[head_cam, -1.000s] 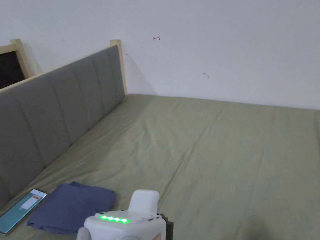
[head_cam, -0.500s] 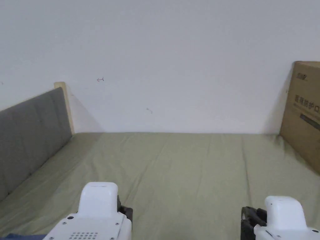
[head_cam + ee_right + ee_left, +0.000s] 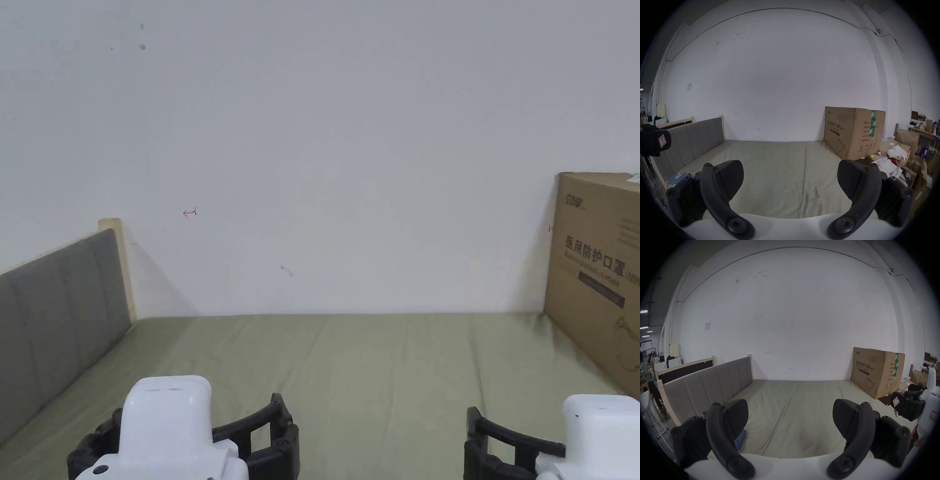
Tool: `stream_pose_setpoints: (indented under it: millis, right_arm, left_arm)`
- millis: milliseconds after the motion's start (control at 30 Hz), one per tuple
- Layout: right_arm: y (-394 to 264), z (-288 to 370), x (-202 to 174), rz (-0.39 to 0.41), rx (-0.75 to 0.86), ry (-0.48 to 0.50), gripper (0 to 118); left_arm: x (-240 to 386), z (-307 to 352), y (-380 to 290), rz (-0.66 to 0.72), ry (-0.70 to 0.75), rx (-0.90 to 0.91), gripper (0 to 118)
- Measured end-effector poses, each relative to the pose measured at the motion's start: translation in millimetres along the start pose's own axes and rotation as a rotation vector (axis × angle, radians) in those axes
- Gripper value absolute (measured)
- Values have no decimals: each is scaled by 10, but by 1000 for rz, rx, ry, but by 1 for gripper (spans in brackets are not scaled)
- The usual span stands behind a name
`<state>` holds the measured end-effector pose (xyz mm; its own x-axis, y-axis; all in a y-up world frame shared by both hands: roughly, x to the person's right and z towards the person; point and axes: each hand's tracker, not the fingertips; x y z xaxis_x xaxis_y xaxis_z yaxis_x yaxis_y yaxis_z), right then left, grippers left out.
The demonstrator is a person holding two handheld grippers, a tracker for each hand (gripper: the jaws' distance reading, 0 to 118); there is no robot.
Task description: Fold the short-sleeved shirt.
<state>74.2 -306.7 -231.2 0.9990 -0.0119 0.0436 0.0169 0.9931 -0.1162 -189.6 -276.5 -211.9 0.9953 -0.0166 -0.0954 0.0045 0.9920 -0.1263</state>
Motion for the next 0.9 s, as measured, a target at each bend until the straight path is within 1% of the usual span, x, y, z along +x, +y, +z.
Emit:
stream_pose_setpoints:
  millis: [67,167,267,333,400,467,600,767,900]
  right_arm:
    - [26,-14,27,-33,-26,20,116]
    - [43,-20,22,-26,-19,21,116]
    - [70,-57,-2,5,-45,-1,116]
    - [56,-49,13,2,-31,18,116]
    - [62,-43,14,-1,-34,16,116]
    - [67,-40,21,-4,-33,18,116]
    - [66,-40,34,-1,-41,19,116]
    - [59,-33,36,2,-43,24,116]
    - [58,-39,41,2,-44,24,116]
  left_arm:
    - [12,-2,2,-23,-9,9,108]
    - [70,19,-29,-76,53,69,108]
    - [74,19,-31,-53,17,71,108]
    - [61,-6,1,-23,-22,23,108]
    - [43,-20,12,11,-62,-8,108]
    - [33,-4,9,28,-75,1,108]
    - [92,-5,12,25,-28,-8,108]
    - [58,-59,6,63,-54,-23,108]
    - [116,-42,-12,-9,-5,10,108]
